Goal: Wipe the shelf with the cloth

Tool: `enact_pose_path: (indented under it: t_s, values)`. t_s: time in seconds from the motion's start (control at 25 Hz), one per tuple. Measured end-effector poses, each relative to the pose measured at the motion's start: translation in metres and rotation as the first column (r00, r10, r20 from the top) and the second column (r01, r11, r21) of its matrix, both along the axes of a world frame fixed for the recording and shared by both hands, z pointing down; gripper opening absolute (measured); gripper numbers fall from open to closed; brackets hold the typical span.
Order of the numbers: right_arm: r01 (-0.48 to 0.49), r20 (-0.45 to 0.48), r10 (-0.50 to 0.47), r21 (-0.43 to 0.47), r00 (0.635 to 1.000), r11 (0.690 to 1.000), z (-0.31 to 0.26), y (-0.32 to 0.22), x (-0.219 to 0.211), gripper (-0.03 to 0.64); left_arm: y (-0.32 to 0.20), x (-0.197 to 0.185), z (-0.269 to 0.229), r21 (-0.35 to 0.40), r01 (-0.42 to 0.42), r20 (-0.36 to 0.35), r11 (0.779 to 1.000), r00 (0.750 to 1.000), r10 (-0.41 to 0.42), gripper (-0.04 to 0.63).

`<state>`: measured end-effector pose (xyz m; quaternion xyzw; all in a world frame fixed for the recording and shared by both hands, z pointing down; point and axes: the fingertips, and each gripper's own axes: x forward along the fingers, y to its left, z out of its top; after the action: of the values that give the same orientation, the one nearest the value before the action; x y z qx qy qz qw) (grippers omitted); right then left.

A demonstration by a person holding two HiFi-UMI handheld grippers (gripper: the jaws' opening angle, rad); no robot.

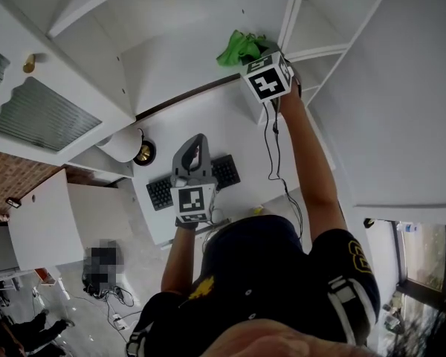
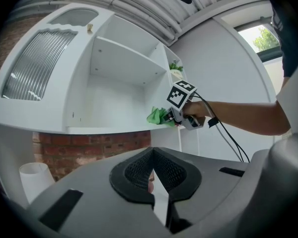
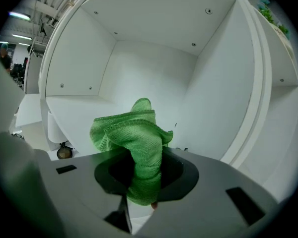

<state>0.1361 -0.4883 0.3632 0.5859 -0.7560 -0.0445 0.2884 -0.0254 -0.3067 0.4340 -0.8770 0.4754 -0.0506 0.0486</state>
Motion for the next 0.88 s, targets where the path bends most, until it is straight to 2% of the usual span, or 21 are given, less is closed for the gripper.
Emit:
enact_pose_path:
  t_s: [0.24,0.32,0.44,0.52,0.64,0.76,0.88]
  values:
    - [-0.013,0.053,0.009,0.058,0.999,0.998,-0.002,-0.001,0.001,0.087,-0.002,-0.004,0.001,-0.003,0.019,-0.004,1.000,1.000,-0.019,0.018]
    - [-0.027,0.064,0.020,0.108,0.998,0.994,-0.003,0.000,0.002,0.089,-0.002,-0.008,-0.001,0.002,0.035,-0.009,0.999,0.999,-0.035,0.018]
    - [-0.058,0.030,0.053,0.208,0.998,0.976,-0.008,0.004,0.003,0.089,0.003,-0.018,-0.003,0.009,0.055,-0.014,0.998,0.998,-0.055,0.018]
    - [-0.055,0.053,0.043,0.248,0.998,0.967,-0.015,0.011,-0.006,0.089,0.006,-0.031,-0.002,0.007,0.080,-0.012,0.997,0.997,-0.080,0.018]
    - [0.010,0.148,-0.056,0.299,0.987,0.954,-0.032,0.027,-0.042,0.089,0.009,-0.051,0.000,0.003,0.130,-0.009,0.991,0.991,-0.130,0.018]
    - [0.112,0.182,-0.183,0.344,0.966,0.932,-0.044,0.046,-0.088,0.089,0.011,-0.066,-0.004,0.013,0.171,-0.012,0.985,0.985,-0.171,0.018]
    - [0.216,0.245,-0.321,0.374,0.915,0.902,-0.046,0.070,-0.129,0.089,0.015,-0.087,-0.009,0.023,0.232,-0.017,0.973,0.973,-0.231,0.018]
